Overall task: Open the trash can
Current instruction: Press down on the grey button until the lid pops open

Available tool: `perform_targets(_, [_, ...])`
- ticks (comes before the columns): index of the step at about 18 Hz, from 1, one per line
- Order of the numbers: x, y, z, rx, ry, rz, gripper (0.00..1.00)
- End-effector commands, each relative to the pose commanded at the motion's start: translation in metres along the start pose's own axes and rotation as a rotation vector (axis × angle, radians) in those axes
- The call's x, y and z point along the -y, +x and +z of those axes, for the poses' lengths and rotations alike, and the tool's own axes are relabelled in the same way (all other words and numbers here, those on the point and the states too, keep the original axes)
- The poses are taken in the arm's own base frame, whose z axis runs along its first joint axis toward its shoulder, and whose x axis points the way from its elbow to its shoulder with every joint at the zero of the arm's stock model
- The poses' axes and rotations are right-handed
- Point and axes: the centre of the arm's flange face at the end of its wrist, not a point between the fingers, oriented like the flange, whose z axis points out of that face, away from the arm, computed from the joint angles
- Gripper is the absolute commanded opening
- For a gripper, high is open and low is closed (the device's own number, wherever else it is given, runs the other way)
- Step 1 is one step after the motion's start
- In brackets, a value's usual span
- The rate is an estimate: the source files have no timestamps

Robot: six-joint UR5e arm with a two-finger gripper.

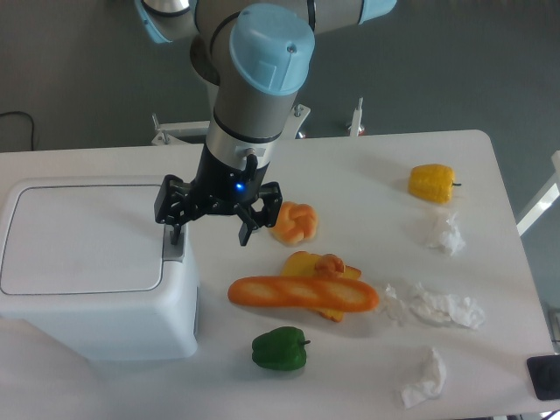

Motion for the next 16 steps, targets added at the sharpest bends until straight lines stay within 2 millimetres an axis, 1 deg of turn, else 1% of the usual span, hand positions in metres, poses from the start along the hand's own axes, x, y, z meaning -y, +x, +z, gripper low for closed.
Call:
perform_targets(8, [-0.002, -0.0018, 0.0013, 0.006, -0.005, 0.002, 1.0])
perform_targets(13, [-0.0025, -0.0036, -0.0042, 0.008, 0.004, 0.002, 1.0])
perform_targets(16, [-0.0021, -0.0049, -0.0036, 0.008, 0.003, 0.0, 1.0])
